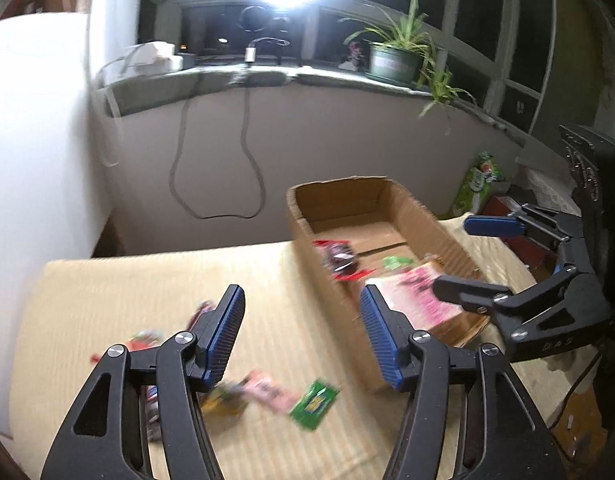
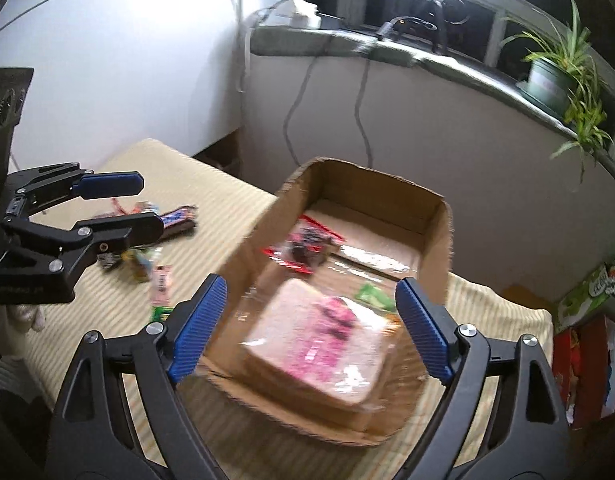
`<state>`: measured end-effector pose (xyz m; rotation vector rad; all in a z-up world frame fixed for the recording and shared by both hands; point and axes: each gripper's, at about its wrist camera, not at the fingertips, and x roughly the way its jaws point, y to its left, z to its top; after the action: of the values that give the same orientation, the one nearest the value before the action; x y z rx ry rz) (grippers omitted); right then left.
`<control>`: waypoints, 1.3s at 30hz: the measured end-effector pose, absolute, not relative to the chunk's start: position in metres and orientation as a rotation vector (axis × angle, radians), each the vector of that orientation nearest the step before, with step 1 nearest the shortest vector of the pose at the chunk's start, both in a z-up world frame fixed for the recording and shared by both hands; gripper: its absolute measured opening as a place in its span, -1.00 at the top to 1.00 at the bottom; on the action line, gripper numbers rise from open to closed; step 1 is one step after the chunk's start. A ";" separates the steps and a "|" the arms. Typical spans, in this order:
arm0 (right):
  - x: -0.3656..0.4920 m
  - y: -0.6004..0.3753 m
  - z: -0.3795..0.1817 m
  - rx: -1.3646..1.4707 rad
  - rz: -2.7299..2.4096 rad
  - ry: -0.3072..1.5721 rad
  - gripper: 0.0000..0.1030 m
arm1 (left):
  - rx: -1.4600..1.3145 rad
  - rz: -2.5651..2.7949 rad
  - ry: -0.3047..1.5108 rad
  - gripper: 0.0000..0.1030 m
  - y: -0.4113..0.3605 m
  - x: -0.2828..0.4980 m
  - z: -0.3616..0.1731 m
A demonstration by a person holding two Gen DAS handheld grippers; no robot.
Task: Organize snacks
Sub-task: 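Grasp the red-ended dark candy bag with the left tool while the right tool grasps the yellow candy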
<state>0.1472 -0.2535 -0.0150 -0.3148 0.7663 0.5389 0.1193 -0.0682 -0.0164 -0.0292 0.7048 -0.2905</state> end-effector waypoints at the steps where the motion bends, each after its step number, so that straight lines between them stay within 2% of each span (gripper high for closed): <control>1: 0.143 -0.249 -0.015 -0.316 0.550 0.764 -0.73 | -0.035 -0.276 0.705 -0.16 -0.060 0.115 -0.017; 14: 0.107 -0.194 -0.018 -0.310 0.705 0.771 -0.73 | -0.139 -0.097 0.764 -0.16 0.044 0.079 -0.048; 25: 0.084 -0.128 -0.052 -0.386 0.801 0.824 -0.73 | -0.178 -0.068 0.811 -0.15 0.068 0.072 -0.076; 35: 0.099 -0.093 -0.088 -0.425 0.783 0.894 -0.73 | -0.200 -0.096 0.856 -0.15 0.077 0.088 -0.092; 39: 0.108 -0.086 -0.097 -0.421 0.767 0.920 -0.66 | -0.214 -0.103 0.871 -0.08 0.082 0.093 -0.099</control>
<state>0.1077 -0.0862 -0.0968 -0.4205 0.9196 0.7668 0.0932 0.0819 -0.0987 -0.2137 0.8710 -0.1035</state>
